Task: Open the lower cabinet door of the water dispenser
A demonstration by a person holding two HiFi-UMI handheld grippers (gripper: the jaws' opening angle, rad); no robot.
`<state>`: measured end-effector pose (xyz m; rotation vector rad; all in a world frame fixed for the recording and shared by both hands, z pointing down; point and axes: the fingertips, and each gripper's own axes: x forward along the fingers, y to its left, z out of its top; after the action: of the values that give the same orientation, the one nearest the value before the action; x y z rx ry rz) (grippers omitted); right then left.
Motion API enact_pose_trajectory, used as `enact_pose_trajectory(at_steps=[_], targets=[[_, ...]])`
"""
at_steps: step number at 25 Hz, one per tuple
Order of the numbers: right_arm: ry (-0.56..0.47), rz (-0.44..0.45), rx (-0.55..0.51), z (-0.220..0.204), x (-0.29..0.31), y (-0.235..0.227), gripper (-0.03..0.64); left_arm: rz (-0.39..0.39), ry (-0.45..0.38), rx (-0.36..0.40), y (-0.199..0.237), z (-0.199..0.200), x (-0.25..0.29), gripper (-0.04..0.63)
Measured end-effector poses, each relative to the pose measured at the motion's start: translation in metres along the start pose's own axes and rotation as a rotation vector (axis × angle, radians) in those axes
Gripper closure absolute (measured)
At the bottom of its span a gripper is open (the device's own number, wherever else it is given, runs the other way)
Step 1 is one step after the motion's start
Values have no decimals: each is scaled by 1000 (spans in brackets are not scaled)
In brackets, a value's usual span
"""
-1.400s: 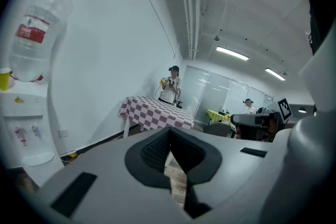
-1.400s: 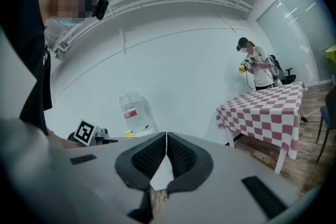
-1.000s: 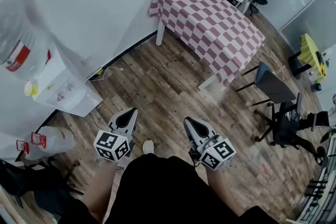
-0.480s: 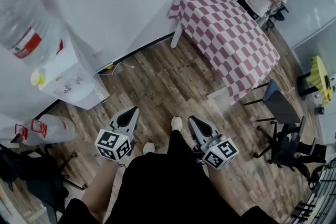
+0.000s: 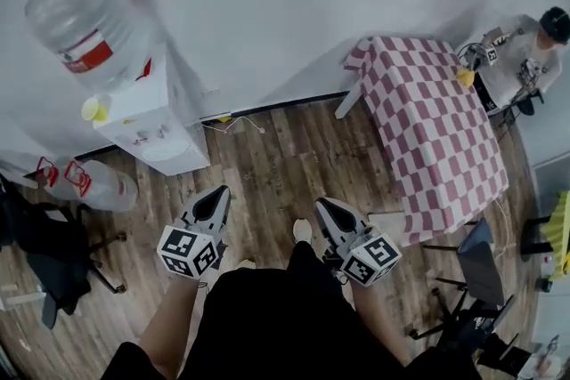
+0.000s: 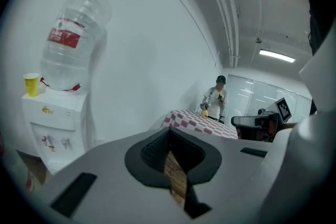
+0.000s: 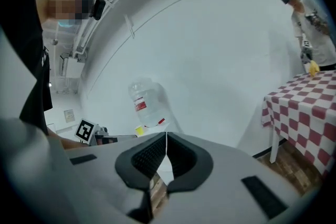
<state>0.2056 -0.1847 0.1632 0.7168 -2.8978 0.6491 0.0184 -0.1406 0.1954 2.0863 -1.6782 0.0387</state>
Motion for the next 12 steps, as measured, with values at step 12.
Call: enact_pose_trajectory(at_steps=[12], targets=[[173,385,-47,28,81,-70,594,359,-61,-112,2,9,29,581]])
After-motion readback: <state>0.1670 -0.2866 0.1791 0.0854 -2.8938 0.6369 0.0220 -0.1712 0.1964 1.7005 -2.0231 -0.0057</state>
